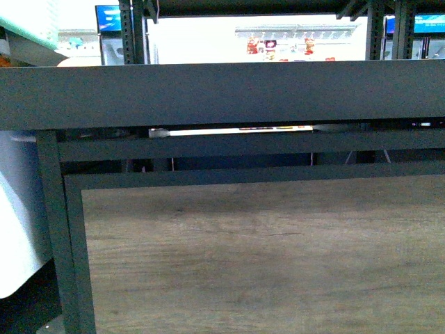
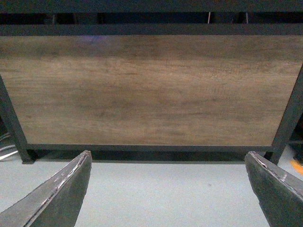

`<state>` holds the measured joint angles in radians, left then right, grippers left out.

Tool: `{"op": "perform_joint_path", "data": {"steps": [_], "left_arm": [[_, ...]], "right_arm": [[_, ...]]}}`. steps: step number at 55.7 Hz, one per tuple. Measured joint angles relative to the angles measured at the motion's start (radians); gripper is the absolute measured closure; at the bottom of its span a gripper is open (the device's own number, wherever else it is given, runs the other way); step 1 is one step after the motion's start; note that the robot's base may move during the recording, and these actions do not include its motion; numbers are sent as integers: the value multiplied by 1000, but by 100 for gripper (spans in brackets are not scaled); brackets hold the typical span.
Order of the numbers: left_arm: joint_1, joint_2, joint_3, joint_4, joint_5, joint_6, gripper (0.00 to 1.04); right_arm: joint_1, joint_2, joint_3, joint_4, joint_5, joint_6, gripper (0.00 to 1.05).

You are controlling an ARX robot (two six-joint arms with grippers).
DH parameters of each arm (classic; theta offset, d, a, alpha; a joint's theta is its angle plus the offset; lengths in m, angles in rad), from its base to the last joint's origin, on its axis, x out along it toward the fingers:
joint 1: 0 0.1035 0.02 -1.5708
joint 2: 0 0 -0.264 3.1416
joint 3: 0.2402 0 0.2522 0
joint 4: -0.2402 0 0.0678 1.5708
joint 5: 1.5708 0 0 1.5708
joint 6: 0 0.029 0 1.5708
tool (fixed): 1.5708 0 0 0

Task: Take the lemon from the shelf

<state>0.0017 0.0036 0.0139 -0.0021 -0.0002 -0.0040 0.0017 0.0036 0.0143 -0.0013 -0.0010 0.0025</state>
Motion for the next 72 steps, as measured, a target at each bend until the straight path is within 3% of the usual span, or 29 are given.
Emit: {"op": "perform_joint_path", "data": {"steps": [72], "left_arm": [[0, 0, 0, 0, 1, 0, 8]], "right_arm": [[0, 0, 0, 0, 1, 0, 7]]}}
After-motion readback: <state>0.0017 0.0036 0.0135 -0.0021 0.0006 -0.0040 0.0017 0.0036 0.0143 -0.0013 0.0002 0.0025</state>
